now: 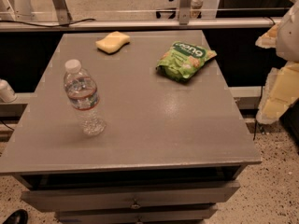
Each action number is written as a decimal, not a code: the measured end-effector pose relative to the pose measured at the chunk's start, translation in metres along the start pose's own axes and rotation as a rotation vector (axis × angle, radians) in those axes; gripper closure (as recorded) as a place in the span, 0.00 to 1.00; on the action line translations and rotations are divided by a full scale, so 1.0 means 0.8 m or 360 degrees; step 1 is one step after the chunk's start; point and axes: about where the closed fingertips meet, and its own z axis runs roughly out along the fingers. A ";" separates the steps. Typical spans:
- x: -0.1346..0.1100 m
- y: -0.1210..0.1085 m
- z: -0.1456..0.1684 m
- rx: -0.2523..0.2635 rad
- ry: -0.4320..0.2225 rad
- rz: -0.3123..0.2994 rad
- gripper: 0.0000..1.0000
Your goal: Move green rice chip bag near sponge
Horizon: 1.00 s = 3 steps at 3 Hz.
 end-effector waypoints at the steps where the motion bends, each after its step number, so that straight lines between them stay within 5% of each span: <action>1: 0.000 0.000 0.000 0.0000 0.0000 0.0000 0.00; 3: -0.031 -0.037 0.071 0.0090 -0.0258 -0.0021 0.00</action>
Offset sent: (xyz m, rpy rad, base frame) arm 0.0357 0.0216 -0.0541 0.1530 -0.1024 0.0678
